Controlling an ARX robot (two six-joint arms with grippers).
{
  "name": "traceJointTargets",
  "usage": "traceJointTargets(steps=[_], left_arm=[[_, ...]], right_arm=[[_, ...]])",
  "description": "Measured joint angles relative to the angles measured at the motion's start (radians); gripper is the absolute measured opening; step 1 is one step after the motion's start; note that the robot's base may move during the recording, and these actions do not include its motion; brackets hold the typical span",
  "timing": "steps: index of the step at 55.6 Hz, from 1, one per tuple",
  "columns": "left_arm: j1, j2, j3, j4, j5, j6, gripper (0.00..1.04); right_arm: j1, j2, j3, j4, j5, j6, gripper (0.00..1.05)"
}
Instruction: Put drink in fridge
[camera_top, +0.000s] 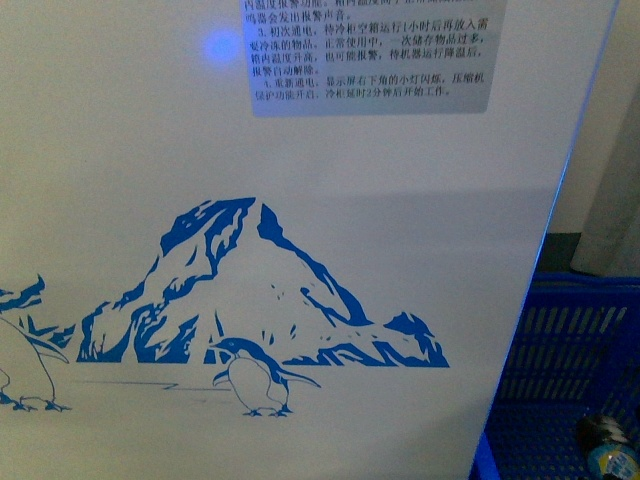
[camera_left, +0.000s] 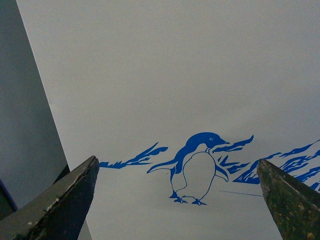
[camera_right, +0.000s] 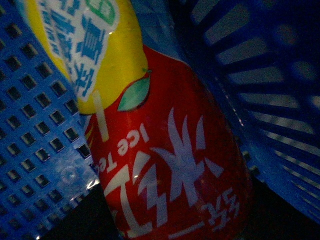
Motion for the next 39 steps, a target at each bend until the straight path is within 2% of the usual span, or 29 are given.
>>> traceJointTargets(steps=[9,20,30,39], left_arm=[[0.000,0.000,0.000,0.000,0.000,0.000,0.97],[0.000,0.000,0.000,0.000,0.000,0.000,0.97],[0.000,0.000,0.000,0.000,0.000,0.000,0.97],[0.000,0.000,0.000,0.000,0.000,0.000,0.97]], right_arm=[[-0.013,-0.173,-0.152,0.064,-0.018,-0.063,0.46],[-0.029,-0.598,-0.380,0.092,-0.074,-0.149,0.44],[-0.032,-1.077,-0.513,-0.016,-0.138,-0.205,0.44],[-0.014,-1.481,-0.575,-0.128,-0.143,-0.239,0.43]])
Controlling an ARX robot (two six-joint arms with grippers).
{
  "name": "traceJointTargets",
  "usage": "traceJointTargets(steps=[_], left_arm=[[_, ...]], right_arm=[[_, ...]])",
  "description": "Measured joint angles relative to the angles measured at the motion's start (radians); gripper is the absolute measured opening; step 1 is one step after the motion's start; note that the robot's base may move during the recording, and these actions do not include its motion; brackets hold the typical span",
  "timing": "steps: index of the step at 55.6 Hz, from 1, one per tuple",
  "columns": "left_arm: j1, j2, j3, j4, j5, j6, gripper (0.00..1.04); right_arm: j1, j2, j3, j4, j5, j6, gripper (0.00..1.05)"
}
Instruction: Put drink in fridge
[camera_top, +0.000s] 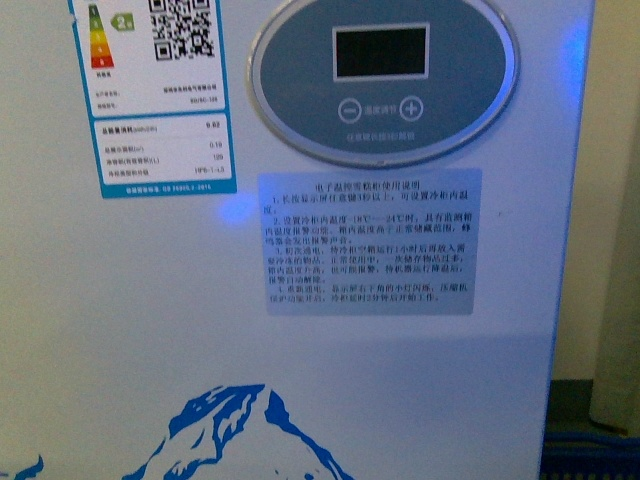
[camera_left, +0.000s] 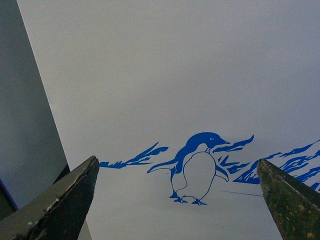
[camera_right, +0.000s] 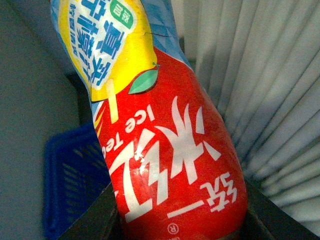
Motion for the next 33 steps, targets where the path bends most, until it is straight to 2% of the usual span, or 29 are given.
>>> traceJointTargets(steps=[6,13,17,22,27,33], left_arm=[[0.000,0.000,0.000,0.000,0.000,0.000,0.97],[0.000,0.000,0.000,0.000,0.000,0.000,0.97],[0.000,0.000,0.000,0.000,0.000,0.000,0.97],[0.000,0.000,0.000,0.000,0.000,0.000,0.97],[0.000,0.000,0.000,0.000,0.000,0.000,0.97],[0.000,0.000,0.000,0.000,0.000,0.000,0.97]], right_arm=[[0.035,-0.301,-0.024,-0.063,0.042,-0.014,0.43],[0.129,-0.604,-0.051,-0.111,0.158,-0.029,0.43],[0.208,-0.732,-0.075,-0.140,0.240,-0.045,0.43],[0.354,-0.885,-0.127,-0.167,0.394,-0.079,0.43],[0.494,-0.949,-0.162,-0.102,0.546,-0.103,0.43],[0.594,-0.958,-0.194,-0.014,0.634,-0.119,0.43]])
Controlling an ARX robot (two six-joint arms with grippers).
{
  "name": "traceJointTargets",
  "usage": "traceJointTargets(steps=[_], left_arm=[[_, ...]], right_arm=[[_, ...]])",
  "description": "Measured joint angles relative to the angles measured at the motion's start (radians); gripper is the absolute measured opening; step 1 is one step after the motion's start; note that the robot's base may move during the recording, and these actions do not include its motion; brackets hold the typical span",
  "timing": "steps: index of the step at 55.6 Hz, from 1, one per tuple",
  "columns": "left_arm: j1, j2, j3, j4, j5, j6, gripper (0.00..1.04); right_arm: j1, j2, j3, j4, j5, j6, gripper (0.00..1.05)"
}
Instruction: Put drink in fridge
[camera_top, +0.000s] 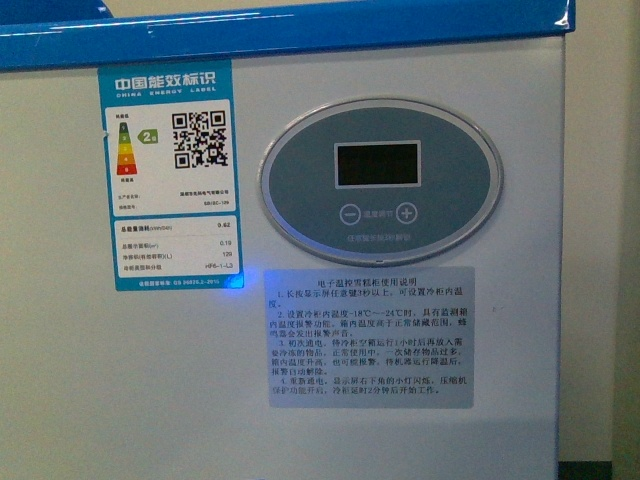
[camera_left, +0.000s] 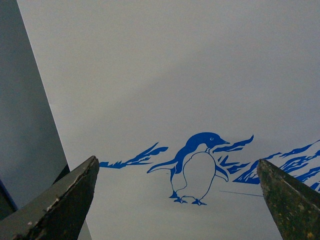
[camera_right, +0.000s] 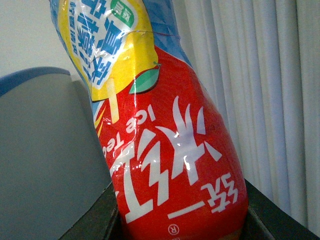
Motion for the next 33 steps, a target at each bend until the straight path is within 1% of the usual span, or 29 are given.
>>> traceJointTargets(steps=[4,8,33], left_arm=[[0.000,0.000,0.000,0.000,0.000,0.000,0.97],[0.000,0.000,0.000,0.000,0.001,0.000,0.97],[0.000,0.000,0.000,0.000,0.000,0.000,0.97]], right_arm=[[0.042,0.000,-0.032,0.034,0.023,-0.014,0.43],[0.056,-0.001,-0.059,0.040,0.030,-0.021,0.43],[0.069,-0.007,-0.100,0.074,0.061,-0.062,0.43]])
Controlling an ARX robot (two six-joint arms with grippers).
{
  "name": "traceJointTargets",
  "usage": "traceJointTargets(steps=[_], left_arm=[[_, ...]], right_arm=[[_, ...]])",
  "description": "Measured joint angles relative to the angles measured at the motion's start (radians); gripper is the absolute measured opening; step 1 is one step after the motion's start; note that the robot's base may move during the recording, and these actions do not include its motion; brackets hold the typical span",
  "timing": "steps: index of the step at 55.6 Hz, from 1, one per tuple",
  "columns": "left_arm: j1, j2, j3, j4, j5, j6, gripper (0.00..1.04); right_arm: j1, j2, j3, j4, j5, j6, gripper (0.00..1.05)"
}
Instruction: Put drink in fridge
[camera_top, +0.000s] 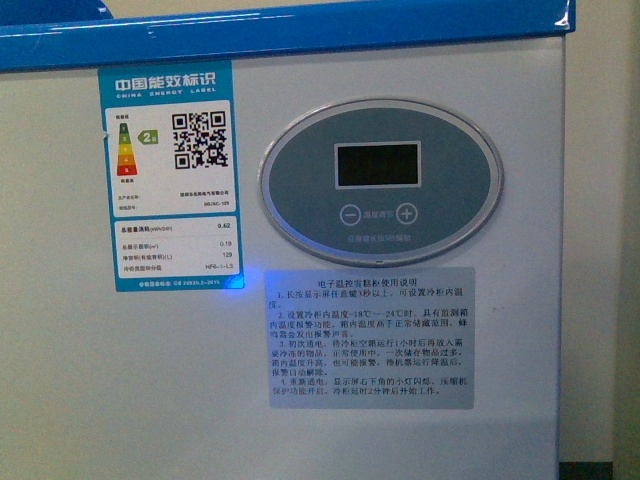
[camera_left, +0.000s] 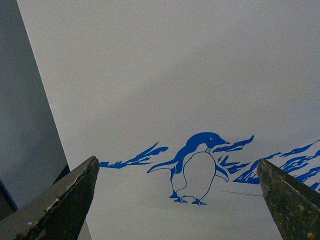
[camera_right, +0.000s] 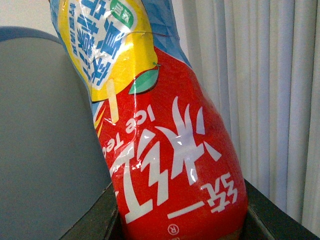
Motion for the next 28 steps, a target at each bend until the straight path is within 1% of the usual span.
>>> traceJointTargets(steps=[28], left_arm=[[0.000,0.000,0.000,0.000,0.000,0.000,0.97]], right_arm=[[0.000,-0.002,-0.005,0.000,0.004,-0.001,0.43]])
